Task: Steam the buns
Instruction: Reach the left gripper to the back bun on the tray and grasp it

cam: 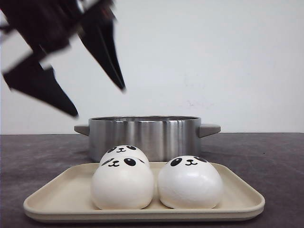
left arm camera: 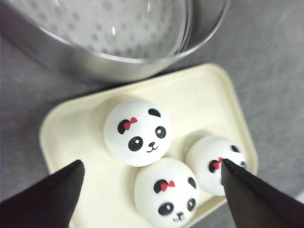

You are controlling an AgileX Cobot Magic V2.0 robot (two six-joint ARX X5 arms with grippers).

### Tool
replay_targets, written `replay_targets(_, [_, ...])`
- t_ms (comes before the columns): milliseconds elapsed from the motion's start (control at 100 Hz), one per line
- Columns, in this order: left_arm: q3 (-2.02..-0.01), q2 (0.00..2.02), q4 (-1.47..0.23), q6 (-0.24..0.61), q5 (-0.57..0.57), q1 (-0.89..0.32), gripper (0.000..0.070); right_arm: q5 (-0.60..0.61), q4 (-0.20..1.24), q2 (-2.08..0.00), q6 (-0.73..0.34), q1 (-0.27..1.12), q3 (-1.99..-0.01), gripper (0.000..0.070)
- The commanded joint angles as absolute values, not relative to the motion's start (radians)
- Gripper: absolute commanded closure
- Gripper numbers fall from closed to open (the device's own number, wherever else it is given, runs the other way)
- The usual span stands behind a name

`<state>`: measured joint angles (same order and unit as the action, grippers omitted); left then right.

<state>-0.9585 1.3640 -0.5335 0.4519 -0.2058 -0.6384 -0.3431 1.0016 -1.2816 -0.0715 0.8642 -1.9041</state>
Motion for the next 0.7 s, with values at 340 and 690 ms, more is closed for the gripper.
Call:
replay_targets(340, [-0.972, 1.631, -0.352, 0.501, -0.146, -0.69, 0.0148, -0.48, 1.155, -1.098, -0.15, 0.882, -1.924, 0.0692])
replay_targets(690, [-0.974, 1.702, -0.337, 0.536, -0.13, -0.695, 0.0423, -0.529, 1.215, -1.048, -0.174, 0.882, -1.924, 0.0692])
